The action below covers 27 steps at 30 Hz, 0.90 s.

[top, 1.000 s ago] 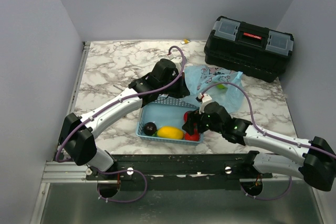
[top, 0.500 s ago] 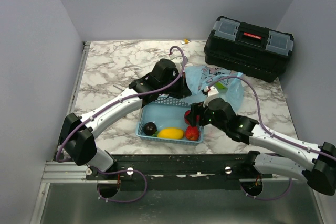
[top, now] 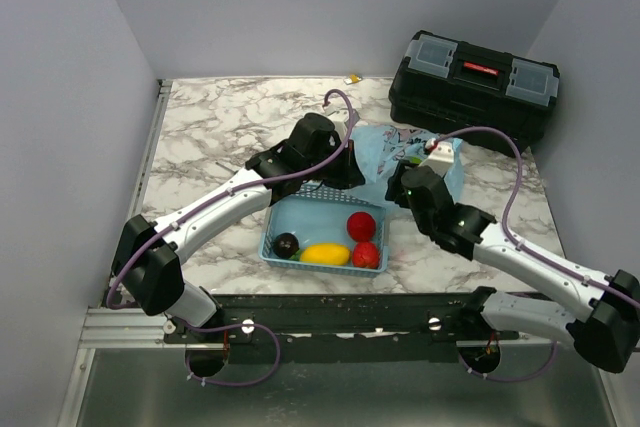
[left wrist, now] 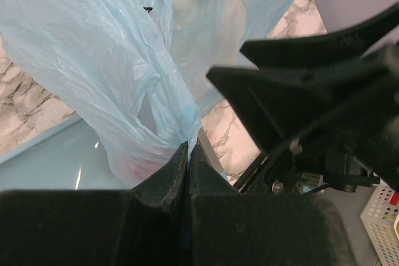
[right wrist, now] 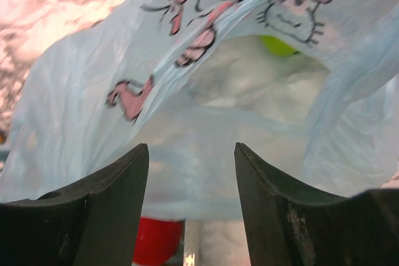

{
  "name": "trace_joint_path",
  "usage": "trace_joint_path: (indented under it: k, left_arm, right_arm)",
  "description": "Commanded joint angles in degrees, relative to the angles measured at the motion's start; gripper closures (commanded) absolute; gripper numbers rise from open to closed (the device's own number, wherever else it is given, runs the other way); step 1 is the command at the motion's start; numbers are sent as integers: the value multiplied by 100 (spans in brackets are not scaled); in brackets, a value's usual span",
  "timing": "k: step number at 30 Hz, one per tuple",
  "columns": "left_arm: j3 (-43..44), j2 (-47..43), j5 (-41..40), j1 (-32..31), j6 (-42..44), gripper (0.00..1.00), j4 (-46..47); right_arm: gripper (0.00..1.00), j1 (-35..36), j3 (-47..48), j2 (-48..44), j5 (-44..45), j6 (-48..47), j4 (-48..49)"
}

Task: Take the fake fruits out of the plastic bag
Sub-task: Take out the fake fruit from the plastic bag.

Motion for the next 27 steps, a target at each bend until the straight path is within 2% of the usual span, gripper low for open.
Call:
trace_joint_path:
  k: [1,4,10,17,22,27]
  left_arm:
    - [-58,-124,228,-5,-45,100,160]
    - [78,-119,289,-55,-144,100,131]
    - [247,-145,481,-165,-305,100,215]
    - [239,-273,530,-173,-336,100,268]
    - [211,-304,444,-172,-273,100,227]
    - [112,-325,414,-171,-221,100,215]
  right_arm:
    - [41,-670,310,528,46,268,84]
    - [41,-1080,420,1060,-323,176,404]
    - [40,-1224,545,1920,-539,-110,1097]
    - [42,-1667,384,2593,-617,157,1939]
    - [42,-1866,405,2959,-343,88,2400]
    - [40,-2243,593,3235,-241,57,2418]
